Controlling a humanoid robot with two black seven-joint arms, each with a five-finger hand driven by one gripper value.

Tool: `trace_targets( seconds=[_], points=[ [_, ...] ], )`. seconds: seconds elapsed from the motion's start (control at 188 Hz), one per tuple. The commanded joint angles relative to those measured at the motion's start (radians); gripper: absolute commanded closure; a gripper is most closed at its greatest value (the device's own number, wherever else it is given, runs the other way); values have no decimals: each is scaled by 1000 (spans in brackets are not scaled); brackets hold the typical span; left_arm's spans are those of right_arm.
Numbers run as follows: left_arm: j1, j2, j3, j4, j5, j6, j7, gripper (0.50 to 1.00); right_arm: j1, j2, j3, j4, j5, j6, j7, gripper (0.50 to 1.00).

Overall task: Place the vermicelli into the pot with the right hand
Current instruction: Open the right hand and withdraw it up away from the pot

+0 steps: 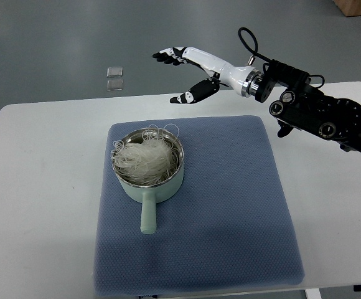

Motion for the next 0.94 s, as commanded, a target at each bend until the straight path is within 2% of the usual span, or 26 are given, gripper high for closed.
trace_targets(
  seconds=[0.0,0.128,0.276,0.345,0.436,0.494,0.935],
  points=[
    [0,0,2,0,0,-1,0,500,-120,-5,118,-49,121,-50,-5,642],
    [0,0,3,0,0,-1,0,500,-281,17,282,-122,276,-122,-15,642],
    [0,0,0,-3,0,-4,0,500,-366,84,383,-122,386,-185,-84,642],
    [0,0,-3,-3,0,-4,0,500,-381,93,392,-124,406,-207,-95,642],
    [0,0,-6,-3,0,-4,0,500,-392,95,398,-124,432,-208,-97,640],
    [0,0,-6,-3,0,-4,0,500,-401,98,398,-124,449,-213,-97,585],
    [0,0,-5,0,0,-4,0,500,-397,98,398,-132,455,-213,-86,572]
  ],
)
